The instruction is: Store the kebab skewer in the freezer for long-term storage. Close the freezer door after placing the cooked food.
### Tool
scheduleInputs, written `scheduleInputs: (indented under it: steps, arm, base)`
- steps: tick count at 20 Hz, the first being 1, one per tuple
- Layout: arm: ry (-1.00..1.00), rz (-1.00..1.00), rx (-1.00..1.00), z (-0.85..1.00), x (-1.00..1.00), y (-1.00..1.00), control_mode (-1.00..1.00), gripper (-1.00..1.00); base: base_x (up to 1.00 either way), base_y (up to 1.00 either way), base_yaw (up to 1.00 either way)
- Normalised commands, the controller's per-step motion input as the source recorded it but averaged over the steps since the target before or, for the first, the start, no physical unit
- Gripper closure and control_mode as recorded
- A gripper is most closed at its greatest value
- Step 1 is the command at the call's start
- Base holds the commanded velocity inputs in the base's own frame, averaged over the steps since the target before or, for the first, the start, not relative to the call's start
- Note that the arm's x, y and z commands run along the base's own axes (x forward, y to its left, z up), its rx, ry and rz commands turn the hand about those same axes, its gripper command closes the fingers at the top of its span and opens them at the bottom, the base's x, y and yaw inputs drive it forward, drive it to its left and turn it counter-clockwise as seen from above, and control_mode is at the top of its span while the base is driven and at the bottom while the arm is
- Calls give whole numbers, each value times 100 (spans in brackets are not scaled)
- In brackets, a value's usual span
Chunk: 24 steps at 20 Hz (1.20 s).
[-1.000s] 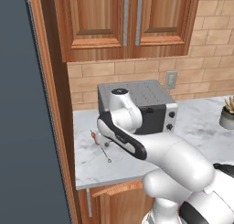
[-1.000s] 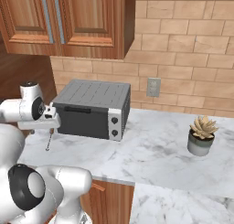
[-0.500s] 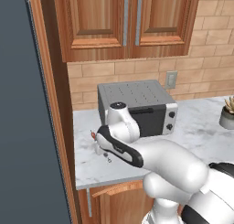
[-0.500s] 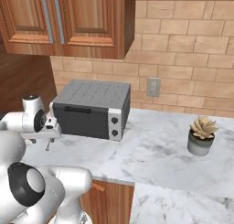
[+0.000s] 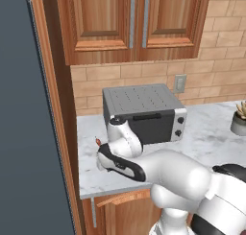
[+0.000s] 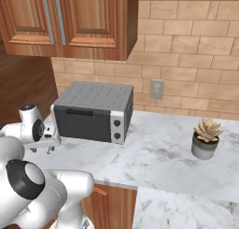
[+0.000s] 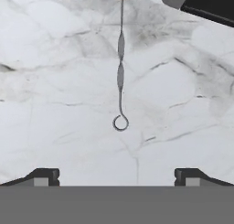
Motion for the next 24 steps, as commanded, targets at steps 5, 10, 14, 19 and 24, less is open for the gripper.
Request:
scheduleInputs:
  steps: [5, 10, 14, 19, 24]
  arm:
    - [1, -1, -1, -16, 17, 2, -100, -100]
    - [2, -1, 0, -15, 27, 0, -100, -100]
    - [3, 0, 0, -22, 26, 0, -100, -100]
    - [0, 0, 0, -19, 16, 5, -100, -100]
    - [0, 0, 0, -16, 13, 13, -100, -100]
  base:
    - [0, 0, 0]
    - [0, 0, 0]
    - [0, 0, 0]
    - [0, 0, 0]
    - [0, 0, 0]
